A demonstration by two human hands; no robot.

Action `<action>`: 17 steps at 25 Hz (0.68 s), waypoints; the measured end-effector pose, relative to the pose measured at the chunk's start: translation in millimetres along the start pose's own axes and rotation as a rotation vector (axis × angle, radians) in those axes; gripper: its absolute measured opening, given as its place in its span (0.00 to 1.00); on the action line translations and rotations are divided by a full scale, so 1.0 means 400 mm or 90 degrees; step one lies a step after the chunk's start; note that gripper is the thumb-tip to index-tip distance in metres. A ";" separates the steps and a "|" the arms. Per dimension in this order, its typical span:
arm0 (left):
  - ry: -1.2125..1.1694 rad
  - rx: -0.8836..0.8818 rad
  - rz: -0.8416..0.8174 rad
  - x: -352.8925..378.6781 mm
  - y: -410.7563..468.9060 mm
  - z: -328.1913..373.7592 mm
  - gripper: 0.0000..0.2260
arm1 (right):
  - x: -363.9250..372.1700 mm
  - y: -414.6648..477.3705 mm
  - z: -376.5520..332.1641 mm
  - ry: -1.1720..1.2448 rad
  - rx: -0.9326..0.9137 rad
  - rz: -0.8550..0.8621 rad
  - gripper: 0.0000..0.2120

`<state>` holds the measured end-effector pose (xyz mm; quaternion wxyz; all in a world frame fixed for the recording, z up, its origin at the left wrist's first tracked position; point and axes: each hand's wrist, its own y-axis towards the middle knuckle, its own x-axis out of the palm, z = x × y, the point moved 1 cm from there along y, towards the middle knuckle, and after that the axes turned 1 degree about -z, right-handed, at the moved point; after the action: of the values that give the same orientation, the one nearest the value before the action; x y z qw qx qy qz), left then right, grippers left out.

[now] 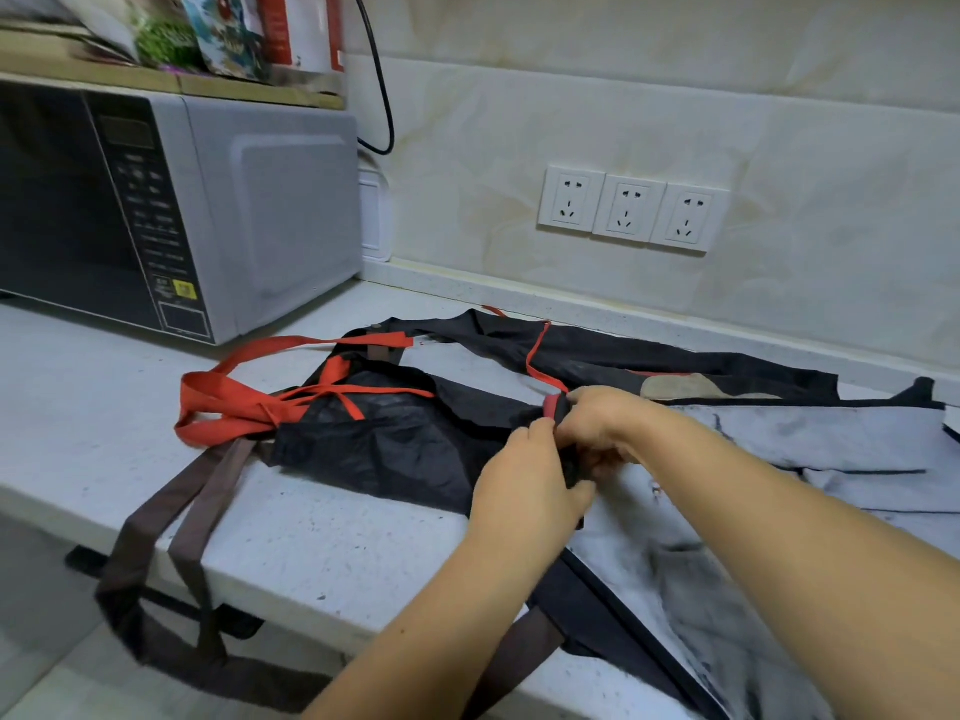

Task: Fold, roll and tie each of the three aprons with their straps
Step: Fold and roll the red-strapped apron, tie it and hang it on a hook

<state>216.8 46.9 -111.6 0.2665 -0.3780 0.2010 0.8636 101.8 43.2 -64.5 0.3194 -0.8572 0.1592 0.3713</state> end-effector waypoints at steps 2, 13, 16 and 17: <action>-0.029 -0.008 0.025 -0.007 -0.004 -0.006 0.19 | -0.027 0.005 0.015 0.127 0.001 -0.068 0.25; 0.296 -0.007 0.051 -0.021 -0.049 -0.028 0.20 | 0.007 0.079 -0.027 0.154 -0.077 0.009 0.12; 0.244 -0.056 0.044 -0.029 -0.065 -0.039 0.23 | 0.033 0.092 -0.052 0.110 -0.101 0.038 0.09; 0.218 -0.060 0.038 -0.031 -0.072 -0.037 0.24 | 0.038 0.092 -0.056 0.101 -0.102 0.048 0.09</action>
<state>249.7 57.3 -115.9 0.1844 -0.5253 0.2138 0.8027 105.2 0.6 -79.9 0.2221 -0.9001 0.1859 0.3254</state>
